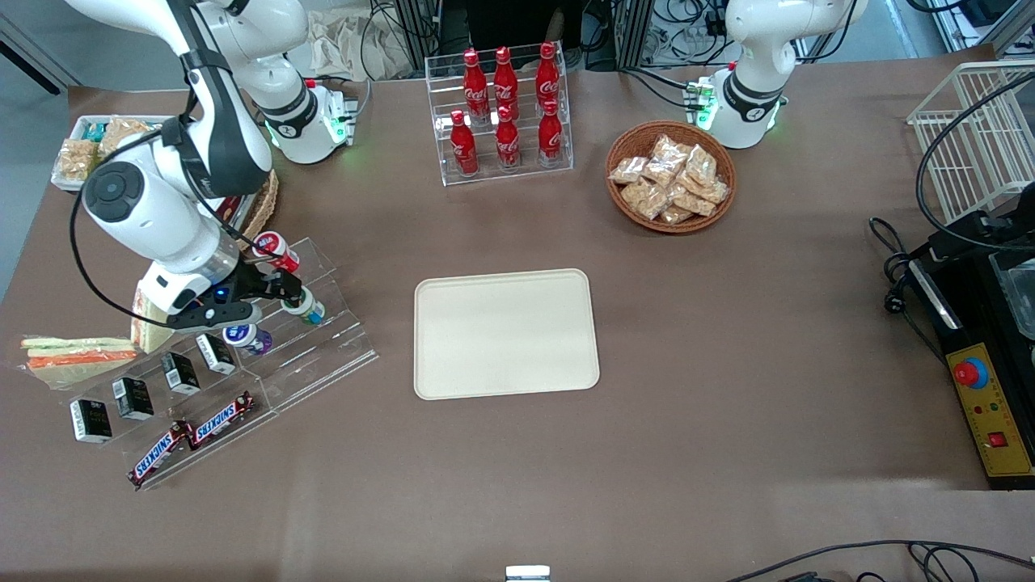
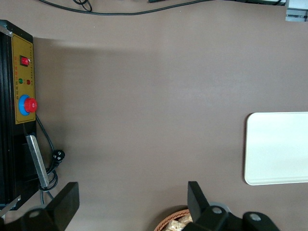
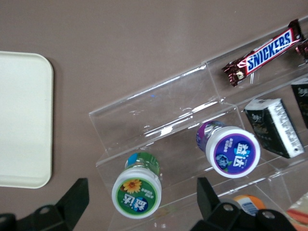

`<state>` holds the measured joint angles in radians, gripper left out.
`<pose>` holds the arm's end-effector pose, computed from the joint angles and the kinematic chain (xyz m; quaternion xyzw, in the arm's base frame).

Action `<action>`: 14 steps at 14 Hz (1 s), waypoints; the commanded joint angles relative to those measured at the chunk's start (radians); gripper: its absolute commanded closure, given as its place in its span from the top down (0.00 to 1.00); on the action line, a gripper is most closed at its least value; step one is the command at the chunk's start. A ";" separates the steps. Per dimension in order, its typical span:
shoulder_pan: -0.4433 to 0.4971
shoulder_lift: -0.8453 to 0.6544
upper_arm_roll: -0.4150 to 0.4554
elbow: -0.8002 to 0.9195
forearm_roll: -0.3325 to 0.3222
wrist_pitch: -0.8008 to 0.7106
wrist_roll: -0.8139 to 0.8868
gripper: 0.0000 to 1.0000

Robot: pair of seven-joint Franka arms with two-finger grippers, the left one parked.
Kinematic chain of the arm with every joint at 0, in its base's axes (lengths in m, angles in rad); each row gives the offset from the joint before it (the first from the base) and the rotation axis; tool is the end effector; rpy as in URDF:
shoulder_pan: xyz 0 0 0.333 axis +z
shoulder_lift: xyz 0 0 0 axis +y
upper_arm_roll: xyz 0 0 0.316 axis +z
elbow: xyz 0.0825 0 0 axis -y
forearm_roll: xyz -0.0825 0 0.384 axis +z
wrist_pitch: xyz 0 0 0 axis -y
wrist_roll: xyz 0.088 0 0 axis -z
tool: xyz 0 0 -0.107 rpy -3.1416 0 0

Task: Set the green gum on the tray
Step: 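Close the right gripper around the green gum bottle's cap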

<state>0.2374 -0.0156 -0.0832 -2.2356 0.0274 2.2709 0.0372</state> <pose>0.5203 0.0815 0.3814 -0.9984 -0.0499 -0.0242 0.0137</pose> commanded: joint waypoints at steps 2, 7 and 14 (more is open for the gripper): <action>0.023 -0.032 -0.003 -0.105 0.014 0.104 0.007 1.00; 0.056 -0.020 -0.004 -0.174 0.014 0.211 0.050 1.00; 0.056 -0.021 -0.004 -0.200 0.012 0.234 0.038 1.00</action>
<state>0.2881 -0.0152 -0.0833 -2.4110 0.0276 2.4796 0.0792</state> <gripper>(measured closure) 0.000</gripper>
